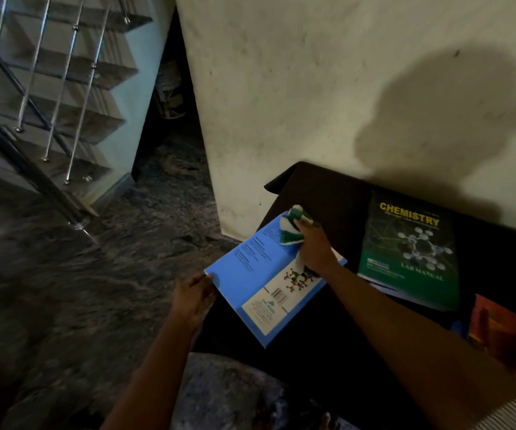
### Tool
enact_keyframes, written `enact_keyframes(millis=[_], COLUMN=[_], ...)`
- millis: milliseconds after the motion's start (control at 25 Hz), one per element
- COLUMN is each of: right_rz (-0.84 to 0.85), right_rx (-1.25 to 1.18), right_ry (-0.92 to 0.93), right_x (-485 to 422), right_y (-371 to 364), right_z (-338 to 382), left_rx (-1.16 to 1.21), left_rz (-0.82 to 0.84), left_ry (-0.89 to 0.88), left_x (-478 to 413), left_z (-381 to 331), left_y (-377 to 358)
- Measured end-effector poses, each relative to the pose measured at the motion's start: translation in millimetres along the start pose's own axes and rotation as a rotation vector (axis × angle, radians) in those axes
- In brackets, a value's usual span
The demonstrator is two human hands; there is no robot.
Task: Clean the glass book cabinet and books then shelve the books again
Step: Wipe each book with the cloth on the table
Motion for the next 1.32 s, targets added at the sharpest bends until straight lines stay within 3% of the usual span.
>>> enact_keyframes(millis=[80,160,320,400,480,560,640,720,840,1000,1120,1320], right_rz=[0.009,-0.03,0.13,0.187,0.151,0.051,0.017,0.036,-0.018,0.146,0.107,-0.141], right_rx=[0.136,0.104,0.066,0.065,0.005,-0.049,0.024,0.074,0.091,-0.008,-0.208,-0.264], right_ry=[0.027,0.177,0.446,0.546,0.458,0.167,0.015,0.034,0.221,0.411,0.22,0.031], right_x=[10.8,35.2,97.0,102.8,79.4,43.6,40.6,67.8,132.2,175.4,161.0,154.1], right_y=[-23.9,-42.6,-87.3,-74.4,-42.8,0.6,17.3,-0.5,-40.5,-61.7,-13.9,135.4], right_z=[12.3,51.5,115.0,117.1,84.9,24.7,-15.8,-6.9,40.0,75.0,60.7,27.2], left_rx=[0.029,0.045,0.048,0.09,0.089,0.076,0.061,0.061,0.039,-0.07,-0.312,-0.336], left_rz=[-0.015,-0.004,0.05,0.039,0.0,-0.008,-0.008,-0.017,-0.01,0.054,0.019,0.244], left_ry=[0.022,0.03,0.03,0.037,0.058,0.066,0.069,0.072,0.07,0.056,-0.138,-0.529], left_x=[-7.2,-11.0,-9.5,-8.2,-6.2,-5.8,-4.5,-3.7,-0.6,7.1,21.3,102.5], left_z=[3.9,4.2,4.7,4.4,5.7,6.8,5.9,6.3,6.3,4.3,-11.2,-65.8], left_y=[3.9,4.4,2.4,1.9,2.5,1.2,0.3,0.4,0.4,-8.9,-19.2,-101.5])
Point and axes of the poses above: each hand's wrist, its own x-axis away from the middle knuckle, its own y-axis out of the back of the hand, z = x × y, the point moved 9 cm from there along -x, towards the middle knuckle, and after that the axes turned 7 degrees about x, right-handed, at the moved point
